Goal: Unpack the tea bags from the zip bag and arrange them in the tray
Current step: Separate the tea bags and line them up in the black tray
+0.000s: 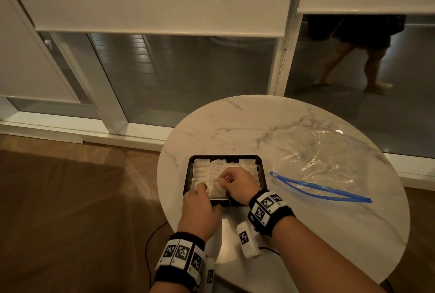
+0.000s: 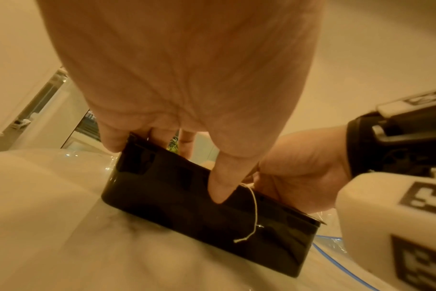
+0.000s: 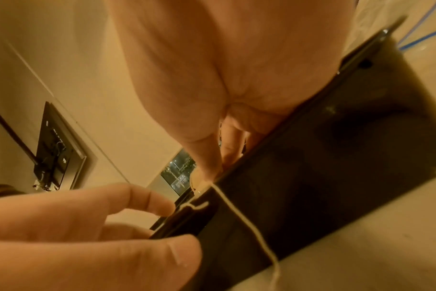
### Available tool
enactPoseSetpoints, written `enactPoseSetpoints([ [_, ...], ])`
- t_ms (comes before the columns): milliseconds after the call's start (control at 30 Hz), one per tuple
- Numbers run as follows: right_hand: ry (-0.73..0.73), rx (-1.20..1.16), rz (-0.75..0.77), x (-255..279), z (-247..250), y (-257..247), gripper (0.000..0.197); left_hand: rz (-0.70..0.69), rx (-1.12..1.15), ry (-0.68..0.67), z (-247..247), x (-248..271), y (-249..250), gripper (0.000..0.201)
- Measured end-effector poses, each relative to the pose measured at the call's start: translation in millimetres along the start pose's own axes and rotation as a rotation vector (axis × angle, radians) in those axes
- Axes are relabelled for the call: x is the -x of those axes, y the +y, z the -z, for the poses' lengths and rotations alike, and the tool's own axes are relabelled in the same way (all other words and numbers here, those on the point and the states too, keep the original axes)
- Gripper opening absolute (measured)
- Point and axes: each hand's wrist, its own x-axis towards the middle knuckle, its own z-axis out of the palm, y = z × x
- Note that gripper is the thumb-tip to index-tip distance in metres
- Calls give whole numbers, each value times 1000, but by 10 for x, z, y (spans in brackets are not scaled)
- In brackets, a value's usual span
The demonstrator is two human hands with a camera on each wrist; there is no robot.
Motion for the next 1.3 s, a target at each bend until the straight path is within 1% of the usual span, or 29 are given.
enactPoseSetpoints([
  [100,-31,25,-4,-41,-31,-22,4,-3,37,3,-9,-5,-25,55],
  [167,-36,61,-6,-48,-39,-34,5,-12,26,7,-17,-2,-32,50],
  [300,-49,127,-19,-53,-74,-44,4,-14,-43,10,-11,12,-26,33],
  [500,-62,165,-1,-54,-84,-74,6,-51,-132,-8,-13,31,-24,33],
  [567,-52,165,-2,-44,-69,-69,7,-60,-167,-14,-7,39,-25,36],
  [667,-29,148,-11,-39,-25,-40,14,-79,-261,-19,1,45,-33,39],
  [733,-6,132,-9,-26,8,-27,14,-85,-306,-18,-2,41,-42,39],
  [833,30,100,0,18,48,-21,12,-80,-336,-12,-7,43,-27,38],
  [933,51,85,27,63,37,-39,16,-72,-353,16,-6,51,0,37],
  [1033,-21,88,45,87,-28,-61,25,-67,-413,34,-17,66,33,37],
  [1133,-100,126,24,97,-76,-65,31,-41,-467,-4,-38,75,47,39],
  [1200,-111,168,15,106,-90,-60,32,-27,-475,-18,-39,76,49,40],
  [1300,-74,183,31,144,-78,-55,33,-28,-459,-9,-21,84,63,38],
])
